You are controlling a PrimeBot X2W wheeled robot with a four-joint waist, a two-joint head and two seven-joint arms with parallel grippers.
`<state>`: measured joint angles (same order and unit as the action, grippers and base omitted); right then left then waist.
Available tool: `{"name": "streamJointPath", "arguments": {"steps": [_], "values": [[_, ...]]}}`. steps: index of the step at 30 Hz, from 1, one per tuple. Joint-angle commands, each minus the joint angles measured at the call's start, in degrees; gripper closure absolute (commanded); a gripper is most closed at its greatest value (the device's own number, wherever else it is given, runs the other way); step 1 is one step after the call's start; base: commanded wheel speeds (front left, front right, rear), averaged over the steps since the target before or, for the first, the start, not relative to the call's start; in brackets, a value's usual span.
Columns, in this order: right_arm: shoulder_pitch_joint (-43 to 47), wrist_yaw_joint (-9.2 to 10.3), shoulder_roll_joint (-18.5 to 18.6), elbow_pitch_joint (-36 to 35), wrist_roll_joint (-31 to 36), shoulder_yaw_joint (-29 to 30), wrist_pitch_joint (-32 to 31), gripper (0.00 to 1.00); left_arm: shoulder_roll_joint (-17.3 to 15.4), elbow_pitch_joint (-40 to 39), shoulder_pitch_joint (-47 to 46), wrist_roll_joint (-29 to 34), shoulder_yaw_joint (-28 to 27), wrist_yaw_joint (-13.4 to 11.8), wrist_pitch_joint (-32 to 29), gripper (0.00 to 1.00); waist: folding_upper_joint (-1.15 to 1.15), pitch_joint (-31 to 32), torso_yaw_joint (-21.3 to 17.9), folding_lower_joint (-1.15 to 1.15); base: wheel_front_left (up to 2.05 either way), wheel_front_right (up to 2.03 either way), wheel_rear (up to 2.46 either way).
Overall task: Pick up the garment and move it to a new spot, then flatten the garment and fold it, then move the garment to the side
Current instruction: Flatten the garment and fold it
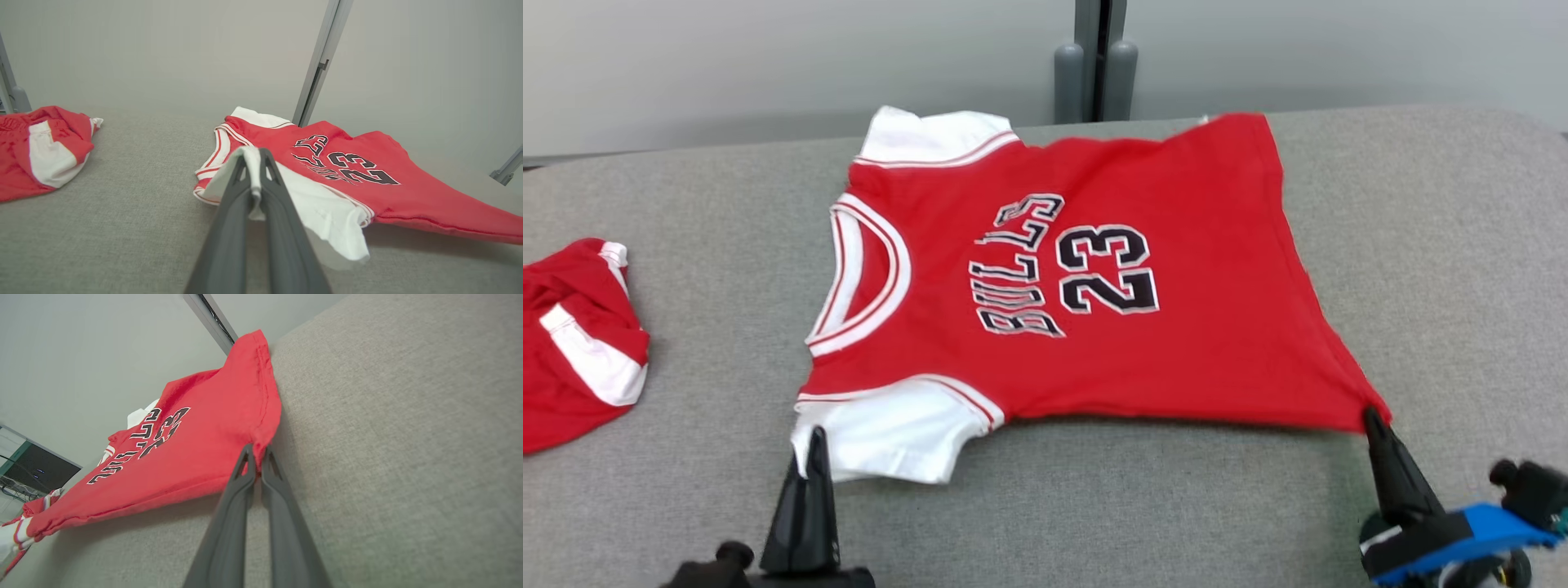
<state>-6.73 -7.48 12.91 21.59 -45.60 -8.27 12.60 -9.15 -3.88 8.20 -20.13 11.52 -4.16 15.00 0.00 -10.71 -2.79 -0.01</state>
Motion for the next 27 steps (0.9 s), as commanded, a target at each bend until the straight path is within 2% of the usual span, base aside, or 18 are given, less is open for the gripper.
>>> {"name": "streamJointPath", "arguments": {"steps": [1,6,10,21,27], "values": [[3.42,-0.03,-0.48,-1.97,0.6,1.69,-0.98,1.0,0.47,-0.57,1.85,0.47,0.06,0.11,0.25,1.0,0.0,0.71,0.24,0.01,0.0,0.0,0.0],[10.55,-0.03,-2.46,-7.27,2.85,6.72,-3.98,1.0,1.61,-0.34,5.54,0.92,0.81,0.68,0.26,1.0,0.0,2.24,1.0,0.01,0.0,0.0,0.0],[12.99,-0.03,-4.43,-10.32,5.12,9.56,-7.29,1.0,2.03,0.33,6.33,1.38,0.82,1.17,0.25,1.0,0.0,2.9,0.91,0.01,0.0,0.0,0.0],[9.83,-0.03,-7.49,-13.88,7.58,11.41,-13.16,1.0,0.42,2.57,1.54,3.08,0.55,3.71,0.25,1.0,0.0,2.96,0.06,0.01,0.0,0.0,0.0],[5.42,-0.03,-8.04,-12.23,6.85,11.45,-15.72,1.0,-1.58,4.79,-3.75,4.55,0.75,4.91,0.14,1.0,0.0,1.29,-0.97,0.01,0.0,0.0,0.0]]}}
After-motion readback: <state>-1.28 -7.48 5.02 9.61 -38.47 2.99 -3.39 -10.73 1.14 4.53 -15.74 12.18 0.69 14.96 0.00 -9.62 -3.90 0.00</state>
